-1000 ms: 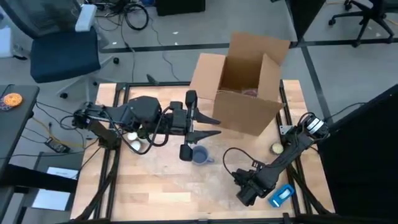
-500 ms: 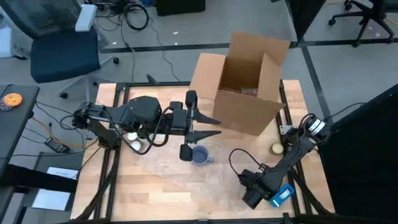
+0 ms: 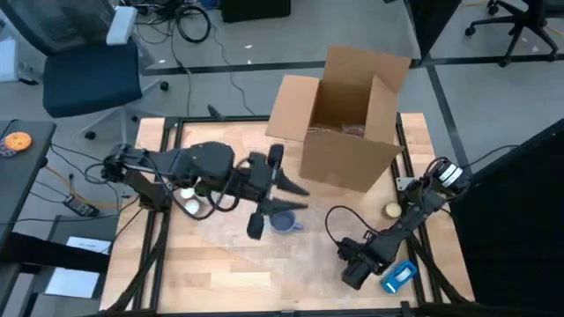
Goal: Wrap mug
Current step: Wrap the purple mug with the bubble wrap
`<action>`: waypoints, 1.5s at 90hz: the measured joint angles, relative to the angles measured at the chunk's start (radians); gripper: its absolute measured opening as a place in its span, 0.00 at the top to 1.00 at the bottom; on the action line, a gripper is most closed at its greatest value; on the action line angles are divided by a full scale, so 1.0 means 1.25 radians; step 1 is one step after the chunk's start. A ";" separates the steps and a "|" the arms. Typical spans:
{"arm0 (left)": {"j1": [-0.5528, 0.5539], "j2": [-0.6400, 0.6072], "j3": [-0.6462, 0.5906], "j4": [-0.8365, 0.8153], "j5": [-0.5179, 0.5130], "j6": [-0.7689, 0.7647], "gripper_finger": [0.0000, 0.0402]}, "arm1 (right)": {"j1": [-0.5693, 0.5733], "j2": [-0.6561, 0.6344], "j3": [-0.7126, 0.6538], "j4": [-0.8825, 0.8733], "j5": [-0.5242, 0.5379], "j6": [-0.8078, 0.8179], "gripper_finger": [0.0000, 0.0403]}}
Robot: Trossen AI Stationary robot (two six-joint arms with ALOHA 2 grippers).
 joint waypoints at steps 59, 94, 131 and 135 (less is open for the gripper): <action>-0.212 -0.003 -0.194 -0.787 -0.553 -0.516 0.78 | -0.098 -0.028 0.129 -0.029 0.239 -0.280 1.00; -0.237 -0.003 -0.530 -0.571 -0.545 -0.643 0.78 | -0.149 -0.060 0.130 0.088 0.200 -0.383 1.00; -0.237 -0.003 -0.711 -0.231 -0.502 -0.584 0.78 | -0.095 -0.134 0.131 0.063 0.126 -0.299 1.00; -0.237 -0.003 -0.734 -0.175 -0.493 -0.576 0.78 | -0.089 -0.129 0.131 0.066 0.125 -0.285 1.00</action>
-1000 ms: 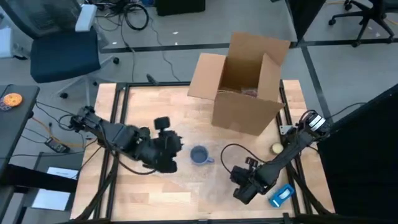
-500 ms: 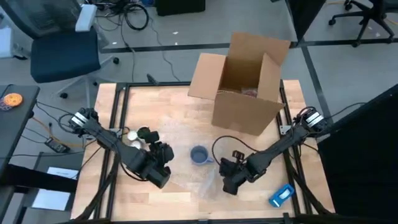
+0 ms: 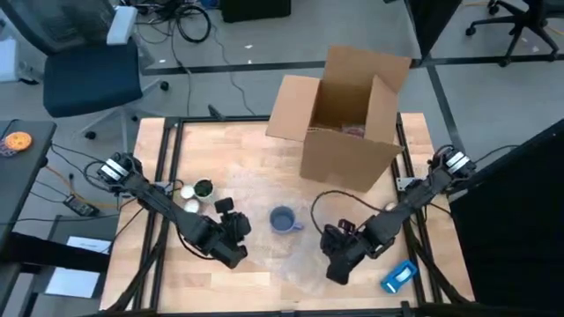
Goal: Wrap mug
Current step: Wrap the purple mug with the bubble wrap
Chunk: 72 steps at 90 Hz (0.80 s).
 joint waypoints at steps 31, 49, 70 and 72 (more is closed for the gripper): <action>-0.006 0.009 -0.099 0.182 0.089 0.060 0.78 | -0.007 0.005 -0.064 0.070 0.015 0.181 0.92; -0.006 0.011 -0.099 0.143 0.107 0.091 0.78 | -0.018 0.005 -0.074 0.097 -0.008 0.246 0.77; -0.006 0.011 -0.099 0.112 0.108 0.157 0.78 | -0.002 0.005 -0.074 0.088 -0.014 0.500 0.62; -0.006 0.012 -0.099 0.113 0.108 0.162 0.78 | 0.001 0.005 -0.074 0.082 -0.012 0.532 0.61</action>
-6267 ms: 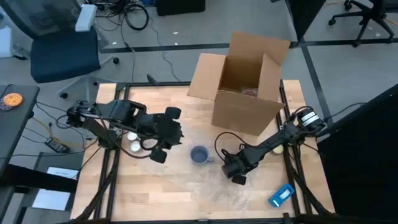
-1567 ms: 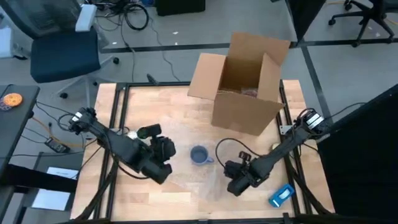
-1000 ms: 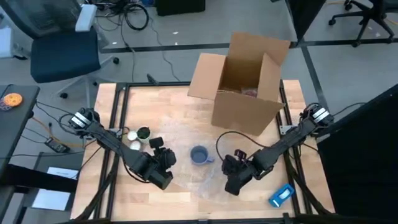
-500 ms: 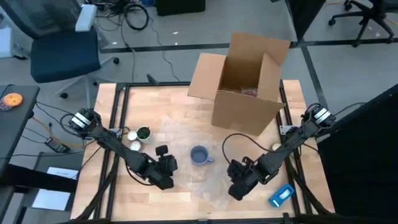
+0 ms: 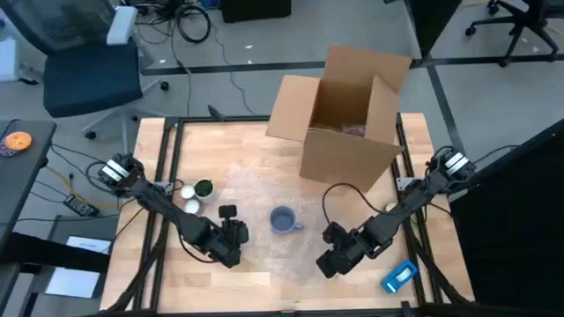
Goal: Wrap mug
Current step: Wrap the purple mug with the bubble wrap
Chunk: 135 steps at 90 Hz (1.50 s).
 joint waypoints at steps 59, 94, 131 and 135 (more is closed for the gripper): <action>0.003 0.000 0.000 0.054 -0.018 0.236 0.78 | 0.147 0.114 0.000 0.022 -0.037 0.472 0.61; 0.021 0.000 0.000 0.177 -0.029 0.379 0.78 | 0.152 0.105 0.001 -0.025 -0.258 0.486 0.62; 0.035 0.000 0.000 0.203 -0.029 0.420 0.78 | 0.142 0.051 -0.013 -0.231 -0.256 0.484 0.68; 0.035 0.000 0.000 0.202 -0.029 0.420 0.78 | 0.139 0.052 -0.027 -0.214 -0.252 0.486 0.68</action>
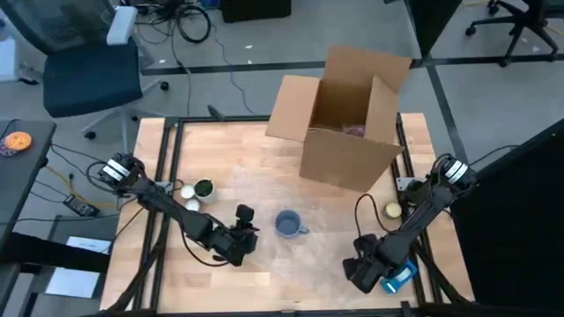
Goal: Wrap mug
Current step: Wrap the purple mug with the bubble wrap
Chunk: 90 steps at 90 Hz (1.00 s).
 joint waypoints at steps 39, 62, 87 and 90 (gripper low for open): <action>0.000 0.000 0.000 0.010 0.000 0.018 0.78 | -0.054 -0.005 -0.122 0.262 -0.001 -0.048 0.69; 0.000 0.000 0.001 0.038 0.001 0.039 0.78 | -0.103 0.000 -0.087 0.291 0.118 -0.156 0.72; 0.000 0.000 0.001 0.038 0.001 0.039 0.78 | -0.126 0.000 -0.085 0.323 0.306 -0.261 0.88; 0.000 0.000 0.001 0.038 0.001 0.039 0.78 | -0.129 0.000 -0.085 0.345 0.329 -0.277 0.91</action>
